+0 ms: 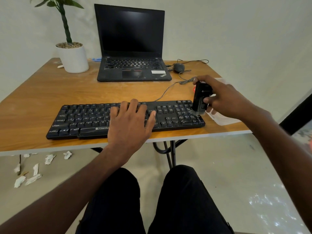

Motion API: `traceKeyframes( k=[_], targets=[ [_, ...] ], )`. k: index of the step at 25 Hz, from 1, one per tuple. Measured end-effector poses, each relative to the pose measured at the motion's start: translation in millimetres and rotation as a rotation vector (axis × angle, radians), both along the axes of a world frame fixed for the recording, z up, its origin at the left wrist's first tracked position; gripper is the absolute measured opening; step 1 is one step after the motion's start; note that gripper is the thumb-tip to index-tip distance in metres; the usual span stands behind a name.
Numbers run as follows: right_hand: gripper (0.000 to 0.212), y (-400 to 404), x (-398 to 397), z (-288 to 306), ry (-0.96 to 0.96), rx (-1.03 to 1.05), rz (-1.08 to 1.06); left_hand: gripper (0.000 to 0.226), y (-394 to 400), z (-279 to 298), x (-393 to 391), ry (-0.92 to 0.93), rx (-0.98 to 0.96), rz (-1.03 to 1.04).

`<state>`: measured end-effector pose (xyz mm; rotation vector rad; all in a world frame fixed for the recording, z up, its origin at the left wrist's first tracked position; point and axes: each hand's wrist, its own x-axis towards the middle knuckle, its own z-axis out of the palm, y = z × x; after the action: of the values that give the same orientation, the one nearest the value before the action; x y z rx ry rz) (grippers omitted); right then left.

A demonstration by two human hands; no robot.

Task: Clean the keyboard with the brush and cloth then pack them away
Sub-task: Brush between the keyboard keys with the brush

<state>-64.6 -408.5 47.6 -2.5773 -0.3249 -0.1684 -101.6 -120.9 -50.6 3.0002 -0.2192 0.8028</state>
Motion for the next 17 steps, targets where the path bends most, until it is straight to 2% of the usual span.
traceKeyframes(
  k=[2, 4, 6, 10, 14, 17],
  targets=[
    [0.069, -4.1, -1.5, 5.0, 0.017, -0.069, -0.073, 0.052, -0.6, 0.1, 0.0, -0.010, 0.000, -0.005],
    [0.068, 2.6, -4.7, -1.2, -0.094, -0.028, -0.165, 0.052, 0.1, -0.8, -0.2, -0.019, 0.003, -0.005],
    [0.066, 11.8, -6.4, -7.4, -0.162, 0.021, -0.163, 0.053, 0.7, -0.9, -0.3, -0.018, 0.005, -0.008],
    [0.061, 6.1, -8.1, 10.8, -0.029, -0.121, -0.140, 0.056, -0.4, -0.8, 0.5, -0.019, 0.000, -0.014],
    [0.061, 11.5, -9.8, 9.4, -0.093, -0.148, -0.166, 0.058, 1.2, -1.2, 0.2, -0.016, -0.003, -0.015],
    [0.060, 8.5, -8.0, 12.5, 0.000, -0.230, -0.146, 0.057, 0.1, -0.8, 0.7, -0.007, -0.002, -0.019]
  ],
)
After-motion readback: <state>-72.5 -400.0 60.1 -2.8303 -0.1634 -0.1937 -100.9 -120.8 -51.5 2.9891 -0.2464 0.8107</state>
